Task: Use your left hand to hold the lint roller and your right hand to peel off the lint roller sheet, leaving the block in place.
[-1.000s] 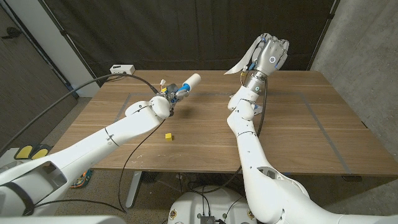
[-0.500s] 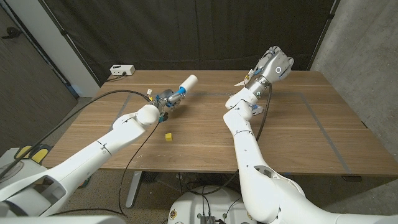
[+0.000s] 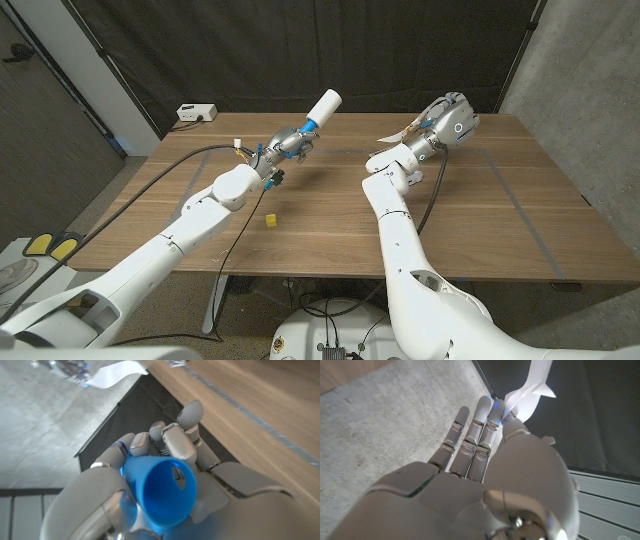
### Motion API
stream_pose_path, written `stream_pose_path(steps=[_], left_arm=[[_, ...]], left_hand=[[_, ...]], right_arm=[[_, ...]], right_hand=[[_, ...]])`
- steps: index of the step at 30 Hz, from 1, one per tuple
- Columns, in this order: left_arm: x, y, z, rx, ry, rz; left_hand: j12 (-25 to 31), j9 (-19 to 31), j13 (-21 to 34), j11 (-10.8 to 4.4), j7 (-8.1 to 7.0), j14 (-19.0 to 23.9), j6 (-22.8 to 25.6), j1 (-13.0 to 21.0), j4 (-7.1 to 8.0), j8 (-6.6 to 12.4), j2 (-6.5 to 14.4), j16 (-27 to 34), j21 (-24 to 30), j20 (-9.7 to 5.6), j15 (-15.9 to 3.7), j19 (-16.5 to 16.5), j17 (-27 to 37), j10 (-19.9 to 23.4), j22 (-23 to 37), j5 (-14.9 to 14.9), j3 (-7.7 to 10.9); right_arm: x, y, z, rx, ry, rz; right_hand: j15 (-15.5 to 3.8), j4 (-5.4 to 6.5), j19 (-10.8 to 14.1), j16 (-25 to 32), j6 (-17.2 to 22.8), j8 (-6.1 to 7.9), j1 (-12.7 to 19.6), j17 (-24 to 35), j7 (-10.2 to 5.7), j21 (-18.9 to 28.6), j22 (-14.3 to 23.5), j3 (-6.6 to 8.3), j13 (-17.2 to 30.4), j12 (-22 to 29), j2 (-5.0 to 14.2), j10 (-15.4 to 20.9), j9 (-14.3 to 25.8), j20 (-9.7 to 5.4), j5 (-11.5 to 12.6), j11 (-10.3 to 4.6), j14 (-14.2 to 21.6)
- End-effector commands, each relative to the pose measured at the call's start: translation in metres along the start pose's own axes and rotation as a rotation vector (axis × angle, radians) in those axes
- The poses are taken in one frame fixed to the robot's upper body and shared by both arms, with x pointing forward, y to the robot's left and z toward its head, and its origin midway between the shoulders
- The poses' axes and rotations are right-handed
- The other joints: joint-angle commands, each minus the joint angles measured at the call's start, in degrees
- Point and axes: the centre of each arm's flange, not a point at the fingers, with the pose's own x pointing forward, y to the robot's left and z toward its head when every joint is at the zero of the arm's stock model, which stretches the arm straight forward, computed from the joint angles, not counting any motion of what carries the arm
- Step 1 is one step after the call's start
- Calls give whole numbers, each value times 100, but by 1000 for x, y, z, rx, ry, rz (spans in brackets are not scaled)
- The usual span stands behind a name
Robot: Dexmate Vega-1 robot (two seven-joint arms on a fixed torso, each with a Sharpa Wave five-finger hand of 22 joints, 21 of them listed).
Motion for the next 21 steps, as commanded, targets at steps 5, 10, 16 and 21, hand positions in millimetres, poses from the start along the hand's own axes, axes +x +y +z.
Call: stream_pose_path(steps=[5,10,16,21], left_arm=[[-34,5,36,-109,-325,106],[-55,7,36,-43,-278,279],[-84,14,26,-7,-186,628],[-97,20,21,37,-158,756]], left_hand=[[1696,-134,2,-941,-122,-56,501,-617,482,-72,634,-282,-165,-5,59,-39,-237,1128,-511,0,476],[1679,-282,-5,-970,-188,-143,388,-642,488,-195,635,-489,-207,22,84,-136,-535,999,-851,-31,441],[1636,-651,-11,-1028,-303,-302,119,-697,500,-473,603,-849,-197,62,27,-419,-862,674,-1146,-198,331],[1302,-1785,-365,-888,-336,-646,-309,-756,492,-1200,606,-1516,-94,209,187,-946,-1369,84,-1336,-707,146]], right_arm=[[3,-1,-17,-13,153,139],[1,-2,-21,11,146,165],[-3,1,-26,12,145,214],[-7,1,-28,17,140,226]], right_hand=[[-101,70,45,-47,143,-85,-104,-169,180,117,3,78,-76,-91,127,-88,-17,31,-45,59,174],[-125,121,54,-40,130,-122,-188,-212,162,157,-3,76,-127,-104,154,-23,-47,6,-67,42,199],[-128,133,39,-139,123,-159,-229,-348,145,186,-13,112,-170,-133,154,-13,-82,-9,-75,25,174],[-105,183,6,-395,85,-238,-327,-634,159,232,-35,201,-238,-223,183,-116,-149,-19,-80,51,55]])
